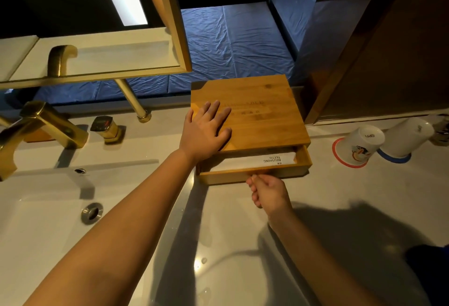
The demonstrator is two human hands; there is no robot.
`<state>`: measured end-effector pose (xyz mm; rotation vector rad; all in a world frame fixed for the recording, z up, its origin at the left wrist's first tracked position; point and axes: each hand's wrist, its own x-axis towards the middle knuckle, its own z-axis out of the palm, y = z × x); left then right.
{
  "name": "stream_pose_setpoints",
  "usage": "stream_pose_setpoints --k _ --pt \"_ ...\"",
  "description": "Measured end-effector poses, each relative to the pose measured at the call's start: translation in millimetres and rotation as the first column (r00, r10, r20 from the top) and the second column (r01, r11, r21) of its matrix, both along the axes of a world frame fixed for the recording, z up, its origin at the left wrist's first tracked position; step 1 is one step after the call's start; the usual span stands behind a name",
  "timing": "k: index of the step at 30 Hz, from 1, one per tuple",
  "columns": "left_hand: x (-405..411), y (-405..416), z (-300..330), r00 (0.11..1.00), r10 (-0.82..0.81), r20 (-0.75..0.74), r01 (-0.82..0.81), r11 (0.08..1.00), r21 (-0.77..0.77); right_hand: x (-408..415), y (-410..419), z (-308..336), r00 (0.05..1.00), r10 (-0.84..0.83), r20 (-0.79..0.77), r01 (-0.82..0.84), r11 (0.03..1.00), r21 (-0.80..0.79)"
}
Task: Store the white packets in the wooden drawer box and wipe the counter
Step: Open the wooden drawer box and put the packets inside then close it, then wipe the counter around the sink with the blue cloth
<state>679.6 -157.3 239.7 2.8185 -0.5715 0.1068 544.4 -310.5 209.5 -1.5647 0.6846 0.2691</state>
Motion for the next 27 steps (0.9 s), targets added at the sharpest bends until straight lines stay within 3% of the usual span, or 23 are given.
stream_pose_setpoints --k 3,13,19,23,25,27 --pt "1 1 -2 1.000 -0.005 0.003 0.005 1.000 -0.007 18 0 -3 1.000 0.004 0.007 -0.003 0.999 -0.036" --pt "1 1 -6 1.000 -0.003 0.014 0.002 1.000 0.013 49 -5 -9 0.996 0.074 0.041 -0.077 0.993 0.093" --pt "0 1 2 0.997 -0.007 -0.070 0.013 0.996 0.093 43 -13 0 0.987 0.161 0.016 -0.162 0.981 0.108" --pt "7 -2 24 0.965 0.030 -0.260 0.037 0.967 0.252 28 -30 12 0.958 0.285 -0.009 -0.285 0.957 -0.047" --pt "4 -10 43 0.976 0.051 -0.210 0.007 0.963 0.269 11 -45 19 0.941 0.337 0.020 -0.329 0.930 -0.164" --pt "-18 -26 56 0.996 0.076 -0.052 -0.071 0.992 0.101 -11 -61 26 0.926 0.376 0.047 -0.345 0.888 -0.304"
